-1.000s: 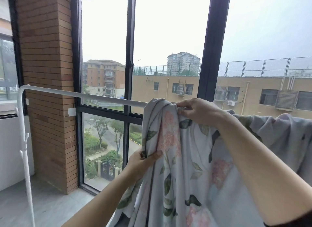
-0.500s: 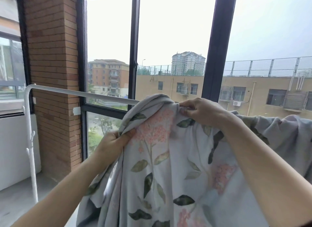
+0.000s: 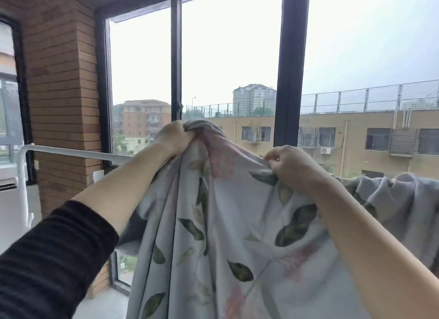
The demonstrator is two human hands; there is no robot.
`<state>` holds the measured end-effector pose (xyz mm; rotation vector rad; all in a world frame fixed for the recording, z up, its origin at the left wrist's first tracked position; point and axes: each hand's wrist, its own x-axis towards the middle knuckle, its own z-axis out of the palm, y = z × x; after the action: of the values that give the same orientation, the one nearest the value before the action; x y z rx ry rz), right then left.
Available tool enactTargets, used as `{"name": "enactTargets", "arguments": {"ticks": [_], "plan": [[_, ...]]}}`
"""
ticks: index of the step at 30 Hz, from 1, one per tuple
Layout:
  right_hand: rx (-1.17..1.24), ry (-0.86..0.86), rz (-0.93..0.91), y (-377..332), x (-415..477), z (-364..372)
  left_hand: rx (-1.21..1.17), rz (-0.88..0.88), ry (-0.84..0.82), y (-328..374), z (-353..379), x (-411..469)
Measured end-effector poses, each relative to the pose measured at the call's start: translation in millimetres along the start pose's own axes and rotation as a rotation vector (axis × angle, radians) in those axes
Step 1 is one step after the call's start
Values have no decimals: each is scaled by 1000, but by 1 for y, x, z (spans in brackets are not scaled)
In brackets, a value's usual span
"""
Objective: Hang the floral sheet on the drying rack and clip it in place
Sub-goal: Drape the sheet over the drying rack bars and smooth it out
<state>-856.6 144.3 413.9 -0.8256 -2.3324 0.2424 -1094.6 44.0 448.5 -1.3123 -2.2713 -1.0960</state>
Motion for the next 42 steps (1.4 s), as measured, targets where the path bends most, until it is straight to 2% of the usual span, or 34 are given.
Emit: {"name": "enactTargets", "arguments": {"ticks": [2, 5, 10, 19, 23, 27, 36, 42], "plan": [[-57, 54, 94, 5, 2, -1, 225, -29, -118, -7, 20, 5], [-85, 73, 143, 9, 3, -5, 310, -20, -105, -12, 27, 5], [-73, 29, 80, 4, 3, -3, 278, 29, -97, -24, 17, -2], [-203, -140, 34, -4, 4, 2, 151, 33, -87, -41, 17, -14], [-49, -4, -64, -19, -3, 8, 117, 29, -93, -41, 19, -15], [-61, 54, -181, -51, -3, 32, 83, 45, -72, -43, 21, -16], [-167, 32, -132, -92, 19, 75, -2, 76, -85, -57, 20, -15], [-94, -46, -86, -89, 24, 71, -178, 82, -141, -62, 16, -19]]}}
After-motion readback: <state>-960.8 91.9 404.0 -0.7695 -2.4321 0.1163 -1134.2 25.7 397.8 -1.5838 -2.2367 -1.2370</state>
